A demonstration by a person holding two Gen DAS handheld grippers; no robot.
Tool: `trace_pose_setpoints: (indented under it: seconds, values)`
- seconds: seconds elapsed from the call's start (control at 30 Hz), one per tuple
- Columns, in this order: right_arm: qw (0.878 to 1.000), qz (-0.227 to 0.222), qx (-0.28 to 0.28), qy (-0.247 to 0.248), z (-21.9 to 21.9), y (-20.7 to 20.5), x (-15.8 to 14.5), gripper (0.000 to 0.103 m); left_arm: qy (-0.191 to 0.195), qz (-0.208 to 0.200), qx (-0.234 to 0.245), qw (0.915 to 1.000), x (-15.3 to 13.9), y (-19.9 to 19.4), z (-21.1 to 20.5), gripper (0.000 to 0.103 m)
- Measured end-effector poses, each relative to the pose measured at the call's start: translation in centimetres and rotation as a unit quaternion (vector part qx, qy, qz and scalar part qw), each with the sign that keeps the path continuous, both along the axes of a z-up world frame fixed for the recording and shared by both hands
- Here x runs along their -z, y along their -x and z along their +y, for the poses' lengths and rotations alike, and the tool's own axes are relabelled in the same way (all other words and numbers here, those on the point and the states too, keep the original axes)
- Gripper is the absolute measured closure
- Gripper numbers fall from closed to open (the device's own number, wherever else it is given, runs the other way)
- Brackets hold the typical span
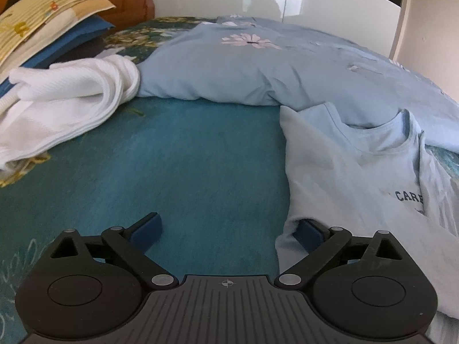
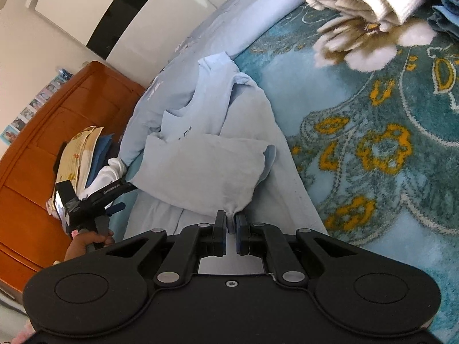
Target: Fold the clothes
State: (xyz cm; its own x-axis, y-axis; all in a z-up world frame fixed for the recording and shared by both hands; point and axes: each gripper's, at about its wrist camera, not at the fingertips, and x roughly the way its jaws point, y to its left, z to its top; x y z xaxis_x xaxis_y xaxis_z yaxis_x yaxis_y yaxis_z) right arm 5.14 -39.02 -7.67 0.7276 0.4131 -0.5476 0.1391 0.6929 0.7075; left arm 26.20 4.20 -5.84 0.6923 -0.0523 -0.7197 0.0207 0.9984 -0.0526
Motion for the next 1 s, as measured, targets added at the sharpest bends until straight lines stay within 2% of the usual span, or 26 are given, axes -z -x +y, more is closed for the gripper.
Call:
trace_pose_setpoints:
  seconds: [0.07, 0.23, 0.57, 0.63, 0.7, 0.77, 0.87, 0.97, 1.0]
  values:
    - [1.000, 0.002, -0.001, 0.001, 1.8, 1.4, 0.7, 0.095, 0.003, 0.002, 0.000, 1.0000, 0.0, 0.2, 0.2, 0.005]
    - [1.000, 0.009, -0.006, 0.002, 1.9, 1.5, 0.4, 0.094, 0.003, 0.006, -0.013, 0.9999, -0.2, 1.3, 0.9, 0.005]
    - [0.999, 0.016, -0.033, 0.029, 2.3, 1.8, -0.4, 0.088, 0.041, -0.004, -0.045, 0.9981, -1.5, 5.0, 2.7, 0.005]
    - [0.998, 0.010, -0.041, 0.039, 2.5, 1.8, -1.2, 0.076, 0.046, -0.013, -0.045, 0.9979, -2.0, 5.8, 2.7, 0.003]
    - [0.997, -0.001, -0.048, 0.054, 2.6, 1.6, -2.1, 0.070, 0.051, -0.020, -0.042, 0.9976, -2.4, 6.5, 2.6, 0.003]
    - [0.995, -0.017, -0.054, 0.077, 2.9, 1.5, -3.2, 0.068, 0.054, -0.027, -0.035, 0.9976, -2.9, 6.9, 2.5, 0.002]
    - [0.992, -0.040, -0.063, 0.103, 3.2, 1.0, -4.7, 0.057, 0.055, -0.038, -0.020, 0.9976, -3.7, 7.4, 2.1, 0.001]
    - [0.988, -0.061, -0.071, 0.121, 3.3, 0.2, -6.2, 0.044, 0.050, -0.050, -0.007, 0.9975, -4.6, 7.7, 1.8, 0.000]
    - [0.987, -0.069, -0.073, 0.127, 3.4, -0.1, -6.6, 0.036, 0.048, -0.053, -0.004, 0.9975, -4.8, 7.7, 1.7, 0.000]
